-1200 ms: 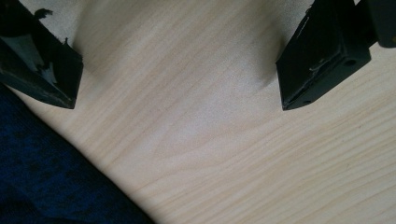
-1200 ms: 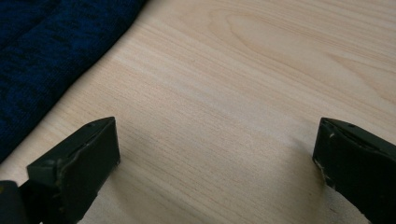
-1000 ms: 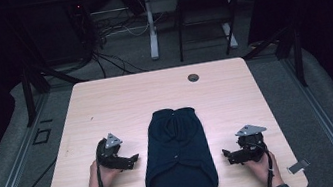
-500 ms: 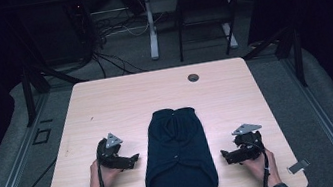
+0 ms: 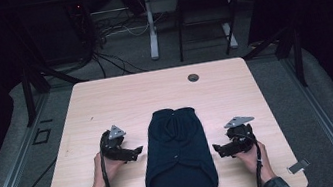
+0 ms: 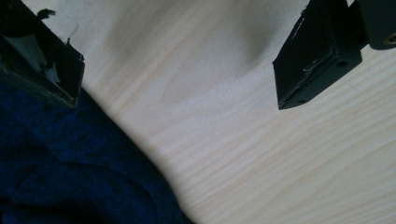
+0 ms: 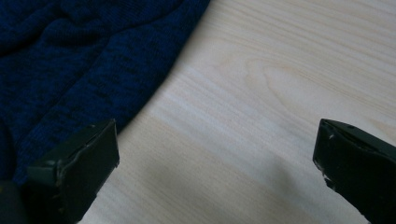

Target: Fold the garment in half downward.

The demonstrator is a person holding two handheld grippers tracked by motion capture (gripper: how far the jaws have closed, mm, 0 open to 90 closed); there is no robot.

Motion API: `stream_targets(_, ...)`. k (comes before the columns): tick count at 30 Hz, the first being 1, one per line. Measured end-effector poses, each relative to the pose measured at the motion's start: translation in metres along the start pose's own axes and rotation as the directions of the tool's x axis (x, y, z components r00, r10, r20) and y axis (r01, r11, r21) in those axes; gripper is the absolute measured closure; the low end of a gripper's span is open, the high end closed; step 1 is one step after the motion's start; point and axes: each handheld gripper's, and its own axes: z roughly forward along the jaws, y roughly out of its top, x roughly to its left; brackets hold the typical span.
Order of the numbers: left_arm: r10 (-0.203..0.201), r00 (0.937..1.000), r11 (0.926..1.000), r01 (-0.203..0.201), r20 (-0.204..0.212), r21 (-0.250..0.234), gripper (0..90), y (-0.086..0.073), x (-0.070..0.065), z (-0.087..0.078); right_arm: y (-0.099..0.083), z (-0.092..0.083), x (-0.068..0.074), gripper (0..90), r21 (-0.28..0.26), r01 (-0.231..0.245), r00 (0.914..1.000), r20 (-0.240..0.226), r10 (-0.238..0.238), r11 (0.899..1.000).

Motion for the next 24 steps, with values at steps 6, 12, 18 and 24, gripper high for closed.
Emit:
stream_targets(6,-0.021,0.9996,0.9997,0.021,0.016,-0.016,2.8,0.011,0.005,0.006,0.010,0.003,-0.002,0.1,-0.017,-0.006,1.0000,-0.006,0.006,1.000)
stream_targets(12,-0.026,0.9989,0.9994,0.027,0.039,-0.023,3.1,0.026,0.004,0.013,0.025,0.014,-0.003,0.3,-0.005,-0.013,0.9991,-0.041,0.013,1.000)
stream_targets(18,-0.038,0.9975,0.9986,0.040,0.060,-0.033,3.5,0.049,0.007,0.024,0.050,0.026,0.000,1.7,-0.018,-0.004,0.9987,-0.051,0.003,1.000)
stream_targets(24,-0.046,0.9974,0.9989,0.046,0.056,0.002,5.0,0.067,0.010,0.040,0.081,0.038,-0.001,3.6,-0.008,-0.006,0.9982,-0.060,0.006,1.000)
